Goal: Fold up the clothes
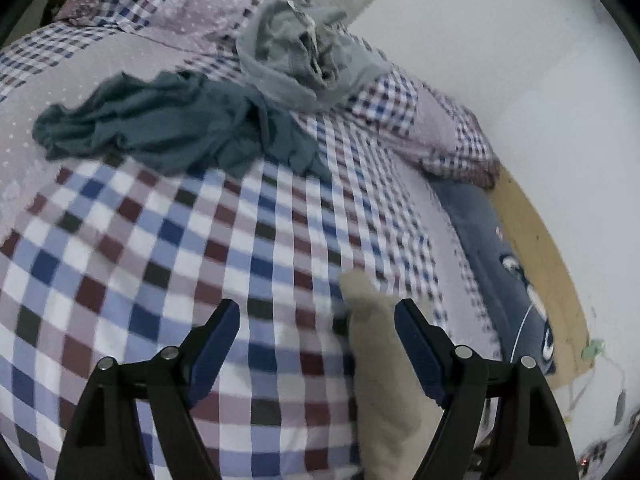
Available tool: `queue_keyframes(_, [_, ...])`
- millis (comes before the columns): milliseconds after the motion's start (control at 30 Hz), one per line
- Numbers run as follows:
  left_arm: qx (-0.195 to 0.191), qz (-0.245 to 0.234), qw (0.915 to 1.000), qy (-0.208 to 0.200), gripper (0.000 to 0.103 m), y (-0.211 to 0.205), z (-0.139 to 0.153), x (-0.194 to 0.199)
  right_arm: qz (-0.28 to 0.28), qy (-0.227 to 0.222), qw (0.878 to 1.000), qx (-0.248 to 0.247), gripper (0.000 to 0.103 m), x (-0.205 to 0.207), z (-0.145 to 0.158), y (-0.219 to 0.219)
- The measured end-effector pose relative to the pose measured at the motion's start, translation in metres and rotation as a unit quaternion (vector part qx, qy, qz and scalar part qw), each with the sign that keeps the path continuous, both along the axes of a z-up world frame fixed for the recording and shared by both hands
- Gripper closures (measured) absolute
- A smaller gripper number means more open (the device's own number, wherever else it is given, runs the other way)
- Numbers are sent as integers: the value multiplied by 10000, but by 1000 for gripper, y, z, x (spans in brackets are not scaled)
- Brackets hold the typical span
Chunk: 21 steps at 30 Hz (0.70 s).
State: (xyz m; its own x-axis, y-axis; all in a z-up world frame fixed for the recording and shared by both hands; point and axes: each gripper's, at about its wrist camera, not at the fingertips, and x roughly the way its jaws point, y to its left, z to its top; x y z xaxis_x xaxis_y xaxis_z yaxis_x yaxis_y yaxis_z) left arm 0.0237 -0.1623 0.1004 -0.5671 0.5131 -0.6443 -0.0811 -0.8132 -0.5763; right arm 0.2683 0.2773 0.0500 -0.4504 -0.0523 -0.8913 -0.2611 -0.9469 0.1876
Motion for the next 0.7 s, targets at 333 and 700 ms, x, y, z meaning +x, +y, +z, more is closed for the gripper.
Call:
queue_keyframes(333, [300, -586, 9972, -345, 20, 51, -35, -28, 183, 1238, 9920, -170, 61, -73, 56, 2])
queue_keyframes(700, [530, -678, 9950, -503, 47, 73, -56, -69, 1033, 1123, 9844, -875, 61, -256, 16, -14])
